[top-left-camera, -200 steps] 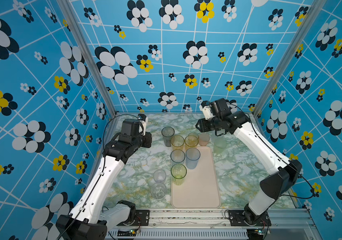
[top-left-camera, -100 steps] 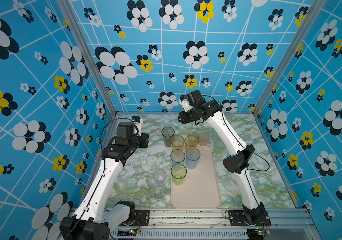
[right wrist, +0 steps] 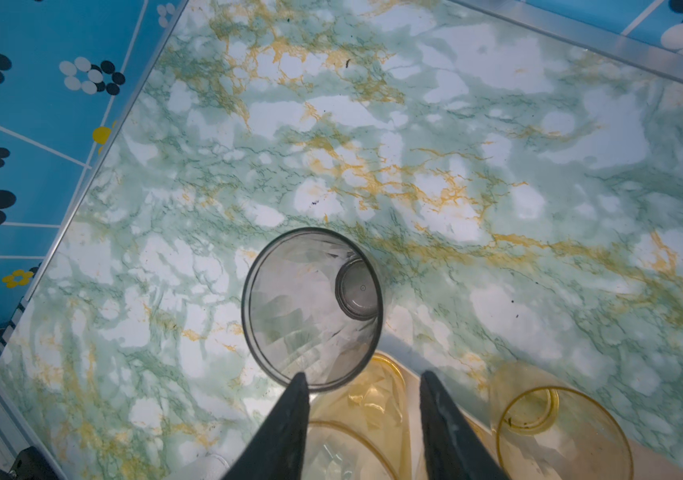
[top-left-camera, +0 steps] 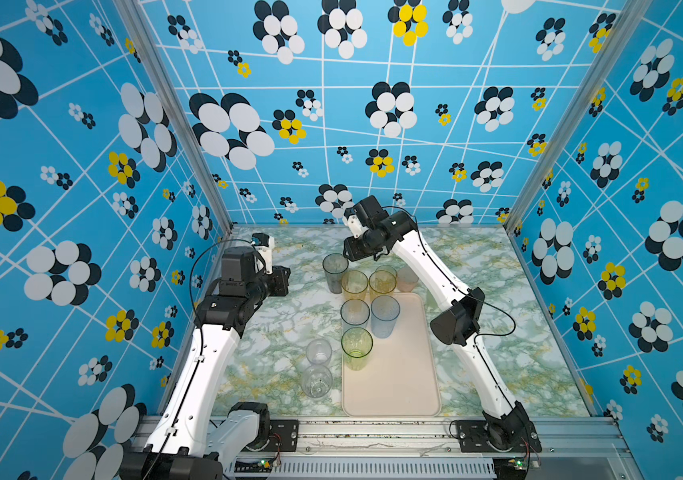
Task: Place the glasses into the tray
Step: 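Lower the right gripper onto the smoky grey glass beyond the tray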
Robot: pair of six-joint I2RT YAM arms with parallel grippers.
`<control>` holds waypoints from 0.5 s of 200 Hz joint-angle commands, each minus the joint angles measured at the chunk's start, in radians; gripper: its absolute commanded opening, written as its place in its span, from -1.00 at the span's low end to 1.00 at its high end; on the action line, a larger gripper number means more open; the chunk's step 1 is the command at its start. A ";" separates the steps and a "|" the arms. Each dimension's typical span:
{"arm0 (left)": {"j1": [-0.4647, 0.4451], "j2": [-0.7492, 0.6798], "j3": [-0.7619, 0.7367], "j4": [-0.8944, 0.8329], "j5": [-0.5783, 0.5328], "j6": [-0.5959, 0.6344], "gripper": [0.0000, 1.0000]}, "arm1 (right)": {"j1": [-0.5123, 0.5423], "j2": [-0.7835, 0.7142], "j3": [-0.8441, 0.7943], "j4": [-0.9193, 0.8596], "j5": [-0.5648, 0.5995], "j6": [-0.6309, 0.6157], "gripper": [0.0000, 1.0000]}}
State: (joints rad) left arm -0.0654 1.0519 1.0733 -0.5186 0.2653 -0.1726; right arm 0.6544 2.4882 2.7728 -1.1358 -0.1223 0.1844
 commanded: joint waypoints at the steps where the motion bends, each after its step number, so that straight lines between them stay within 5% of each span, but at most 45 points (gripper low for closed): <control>1: 0.008 -0.013 -0.016 0.020 0.036 -0.002 -0.54 | 0.005 0.030 0.002 0.031 0.003 0.027 -0.12; 100: 0.008 -0.024 -0.021 0.025 0.046 -0.002 -0.54 | 0.013 0.073 0.010 0.037 0.049 0.030 -0.27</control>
State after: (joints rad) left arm -0.0654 1.0466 1.0668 -0.5144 0.2924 -0.1726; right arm 0.6544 2.5244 2.7728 -1.1122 -0.0891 0.2001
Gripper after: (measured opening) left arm 0.231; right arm 0.371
